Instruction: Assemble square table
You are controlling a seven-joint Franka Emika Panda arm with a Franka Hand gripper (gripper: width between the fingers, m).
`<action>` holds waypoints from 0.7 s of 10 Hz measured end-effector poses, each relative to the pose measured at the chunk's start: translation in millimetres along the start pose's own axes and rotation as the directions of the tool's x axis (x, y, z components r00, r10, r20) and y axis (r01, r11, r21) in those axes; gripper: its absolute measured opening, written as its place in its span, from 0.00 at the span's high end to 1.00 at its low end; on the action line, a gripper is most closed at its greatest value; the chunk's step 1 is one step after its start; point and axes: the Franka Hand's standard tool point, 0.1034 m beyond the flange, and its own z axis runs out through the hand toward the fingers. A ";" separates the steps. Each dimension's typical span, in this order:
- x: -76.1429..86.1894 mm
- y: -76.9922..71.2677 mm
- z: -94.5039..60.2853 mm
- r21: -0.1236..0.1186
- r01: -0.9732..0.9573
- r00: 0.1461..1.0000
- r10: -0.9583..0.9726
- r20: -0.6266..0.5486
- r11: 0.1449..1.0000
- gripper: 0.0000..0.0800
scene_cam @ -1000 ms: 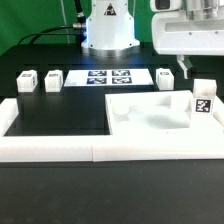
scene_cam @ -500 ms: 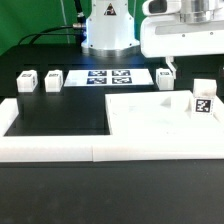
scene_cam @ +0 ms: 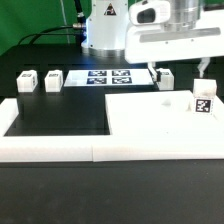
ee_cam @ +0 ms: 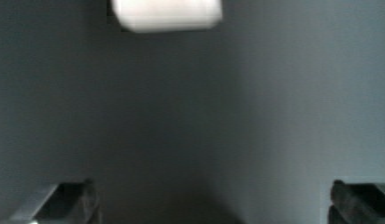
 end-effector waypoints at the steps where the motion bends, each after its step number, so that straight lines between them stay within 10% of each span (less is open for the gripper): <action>1: -15.5 5.1 7.3 -0.015 0.021 1.000 -0.021 -0.020 1.000 0.19; 5: -26.4 -2.8 16.5 -0.019 0.042 0.999 -0.042 -0.004 0.999 0.19; 7: -45.7 1.7 20.1 -0.001 0.022 0.979 -0.021 0.204 1.000 0.19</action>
Offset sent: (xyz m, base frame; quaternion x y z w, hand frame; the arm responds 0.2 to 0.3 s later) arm 0.0000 0.0000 0.0000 0.0000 0.0000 0.0000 1.0000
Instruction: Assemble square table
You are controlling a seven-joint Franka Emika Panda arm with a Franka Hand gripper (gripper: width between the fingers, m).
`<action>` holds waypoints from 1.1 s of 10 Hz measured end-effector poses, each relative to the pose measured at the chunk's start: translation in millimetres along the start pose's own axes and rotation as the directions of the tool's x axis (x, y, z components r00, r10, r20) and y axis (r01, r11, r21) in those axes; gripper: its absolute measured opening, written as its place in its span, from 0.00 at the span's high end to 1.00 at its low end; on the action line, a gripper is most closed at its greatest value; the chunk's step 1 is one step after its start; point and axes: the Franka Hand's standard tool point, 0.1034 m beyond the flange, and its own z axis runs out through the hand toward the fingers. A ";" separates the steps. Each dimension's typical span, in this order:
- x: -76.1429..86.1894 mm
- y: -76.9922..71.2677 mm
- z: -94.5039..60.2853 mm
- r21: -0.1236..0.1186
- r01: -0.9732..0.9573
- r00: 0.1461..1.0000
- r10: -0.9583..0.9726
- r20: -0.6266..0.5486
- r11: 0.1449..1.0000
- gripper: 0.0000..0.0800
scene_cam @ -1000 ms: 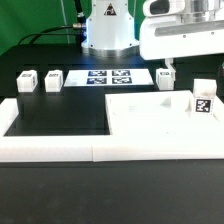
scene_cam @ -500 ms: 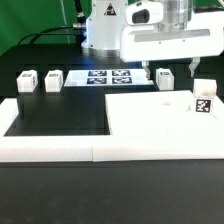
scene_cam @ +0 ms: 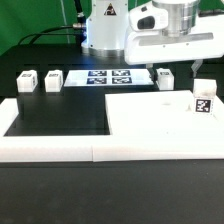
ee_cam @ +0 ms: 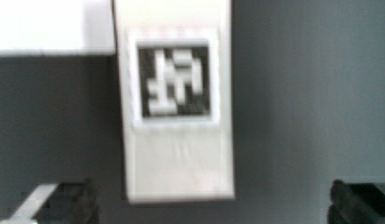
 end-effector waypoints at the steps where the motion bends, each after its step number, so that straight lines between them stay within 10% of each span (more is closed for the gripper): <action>1: -9.8 2.6 5.2 0.008 -0.013 0.995 0.012 0.103 1.000 0.19; 5: -26.1 5.7 13.8 0.027 -0.045 0.906 0.029 0.423 0.999 0.19; 11: -19.6 7.5 22.2 0.021 -0.090 0.817 0.062 0.573 0.996 0.19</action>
Offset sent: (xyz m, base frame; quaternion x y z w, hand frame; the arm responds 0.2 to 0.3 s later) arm -0.0071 0.0035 -0.0074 0.0149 -0.1627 0.0228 0.9863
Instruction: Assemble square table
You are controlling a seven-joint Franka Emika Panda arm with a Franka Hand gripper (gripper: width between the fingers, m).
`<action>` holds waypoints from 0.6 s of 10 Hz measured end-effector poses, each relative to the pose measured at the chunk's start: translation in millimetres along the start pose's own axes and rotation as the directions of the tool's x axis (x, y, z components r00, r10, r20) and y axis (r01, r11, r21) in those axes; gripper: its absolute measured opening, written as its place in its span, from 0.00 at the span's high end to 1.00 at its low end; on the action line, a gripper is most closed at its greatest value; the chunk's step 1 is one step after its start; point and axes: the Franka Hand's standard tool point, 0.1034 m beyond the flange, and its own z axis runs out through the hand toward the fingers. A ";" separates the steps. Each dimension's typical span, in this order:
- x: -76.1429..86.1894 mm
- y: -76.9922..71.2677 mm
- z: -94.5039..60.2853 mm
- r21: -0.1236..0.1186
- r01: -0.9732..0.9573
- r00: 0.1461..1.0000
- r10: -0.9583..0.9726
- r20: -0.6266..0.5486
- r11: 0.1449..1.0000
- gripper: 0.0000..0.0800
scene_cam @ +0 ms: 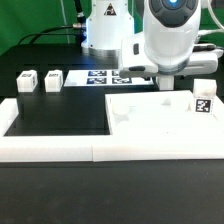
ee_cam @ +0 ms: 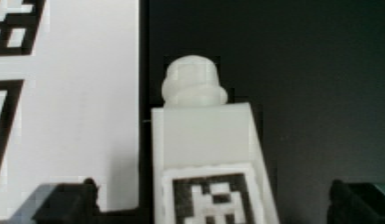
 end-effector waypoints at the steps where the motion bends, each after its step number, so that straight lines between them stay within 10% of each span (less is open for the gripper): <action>1: 3.5 -0.8 -0.5 -0.001 -0.022 1.000 0.022 0.003 1.000 0.19; 6: 3.6 1.2 -0.7 0.003 -0.025 1.000 0.025 0.003 1.000 0.64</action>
Offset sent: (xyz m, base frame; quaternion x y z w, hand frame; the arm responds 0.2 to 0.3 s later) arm 0.0000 0.0000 0.0000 0.0000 0.0000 0.0000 1.0000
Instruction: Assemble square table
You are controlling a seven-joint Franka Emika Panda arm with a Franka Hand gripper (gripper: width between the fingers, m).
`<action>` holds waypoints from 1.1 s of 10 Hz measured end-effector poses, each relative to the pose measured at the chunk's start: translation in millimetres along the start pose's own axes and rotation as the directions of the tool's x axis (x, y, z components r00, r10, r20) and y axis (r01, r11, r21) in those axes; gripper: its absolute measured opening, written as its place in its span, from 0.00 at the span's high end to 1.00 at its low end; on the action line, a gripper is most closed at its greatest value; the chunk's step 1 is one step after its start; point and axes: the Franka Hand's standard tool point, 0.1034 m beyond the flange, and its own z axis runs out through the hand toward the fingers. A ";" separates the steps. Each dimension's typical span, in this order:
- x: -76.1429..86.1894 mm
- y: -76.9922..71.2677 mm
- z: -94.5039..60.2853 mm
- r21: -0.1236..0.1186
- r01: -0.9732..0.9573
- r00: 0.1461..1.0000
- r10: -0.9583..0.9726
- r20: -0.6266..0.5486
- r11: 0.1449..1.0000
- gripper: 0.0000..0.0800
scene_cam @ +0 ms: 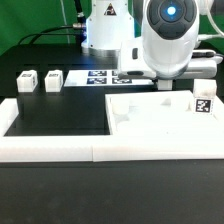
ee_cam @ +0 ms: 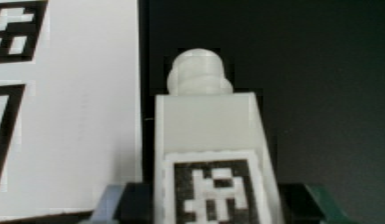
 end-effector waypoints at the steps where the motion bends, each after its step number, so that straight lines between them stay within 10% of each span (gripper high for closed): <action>1: 0.1 0.3 -0.1 0.001 0.000 1.000 0.000 0.000 1.000 0.64; 5: -1.6 2.1 -5.9 0.006 0.003 1.000 -0.003 0.003 1.000 0.64; 9: -45.2 15.3 -96.4 0.045 0.068 0.996 -0.066 -0.063 0.997 0.64; 11: -38.5 14.6 -106.9 0.047 0.070 0.980 -0.060 -0.190 0.996 0.64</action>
Offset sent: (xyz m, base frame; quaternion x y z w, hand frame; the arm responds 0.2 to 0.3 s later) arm 0.0000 0.0000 0.0000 0.0000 0.0000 0.0000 1.0000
